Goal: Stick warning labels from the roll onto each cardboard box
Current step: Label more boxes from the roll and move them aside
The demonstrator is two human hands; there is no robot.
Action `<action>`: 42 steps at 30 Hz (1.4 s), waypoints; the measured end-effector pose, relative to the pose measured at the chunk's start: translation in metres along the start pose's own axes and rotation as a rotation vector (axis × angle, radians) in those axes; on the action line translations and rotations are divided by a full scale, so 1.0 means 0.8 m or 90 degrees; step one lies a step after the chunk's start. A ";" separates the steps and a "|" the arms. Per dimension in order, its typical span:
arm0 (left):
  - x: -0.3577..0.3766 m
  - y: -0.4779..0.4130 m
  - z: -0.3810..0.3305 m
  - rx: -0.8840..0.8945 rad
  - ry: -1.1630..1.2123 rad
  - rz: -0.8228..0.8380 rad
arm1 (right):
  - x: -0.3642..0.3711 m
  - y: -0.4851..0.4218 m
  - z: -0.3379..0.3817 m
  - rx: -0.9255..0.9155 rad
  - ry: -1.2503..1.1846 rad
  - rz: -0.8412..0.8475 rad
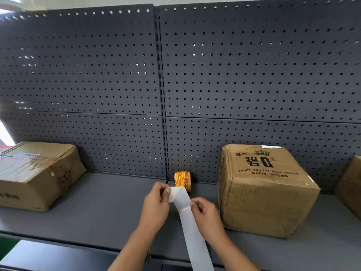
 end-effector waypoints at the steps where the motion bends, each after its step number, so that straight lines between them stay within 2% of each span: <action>1: -0.002 -0.001 -0.001 -0.003 0.008 -0.009 | -0.001 0.001 -0.001 0.009 0.000 -0.003; 7: -0.023 -0.002 -0.021 0.007 0.008 -0.066 | -0.003 0.001 -0.014 0.025 -0.024 -0.013; 15: -0.042 0.017 -0.049 0.098 0.058 -0.172 | -0.007 0.021 0.016 0.005 -0.071 -0.057; 16: -0.043 0.021 -0.052 0.104 0.060 -0.182 | -0.012 0.024 0.021 0.005 -0.030 -0.071; 19: -0.042 0.030 -0.058 0.124 0.062 -0.207 | -0.027 0.036 0.049 -0.013 0.228 -0.106; 21: -0.042 0.034 -0.059 0.135 0.058 -0.216 | -0.035 0.039 0.063 -0.028 0.294 -0.118; 23: -0.041 0.037 -0.060 0.145 0.056 -0.222 | -0.041 0.037 0.070 -0.059 0.218 -0.107; 25: -0.041 0.041 -0.062 0.163 0.040 -0.231 | -0.044 0.036 0.079 -0.094 0.041 -0.060; 28: -0.036 0.046 -0.064 0.211 -0.027 -0.241 | -0.046 0.042 0.101 -0.083 -0.160 0.013; 31: -0.026 0.055 -0.066 0.273 -0.103 -0.235 | -0.044 0.046 0.123 -0.068 -0.295 0.058; 35: -0.008 0.065 -0.069 0.355 -0.216 -0.221 | -0.041 0.045 0.135 -0.063 -0.349 0.099; 42: 0.010 0.068 -0.059 0.398 -0.322 -0.215 | -0.039 0.042 0.130 -0.056 -0.367 0.050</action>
Point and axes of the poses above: each hand's wrist, its own y-axis away from the middle knuckle, its own x-axis out of the palm, z = x × y, the point moved 3 cm from there along -y, towards the middle knuckle, and after that the axes turned 11 degrees about z, right-handed, at the moved point
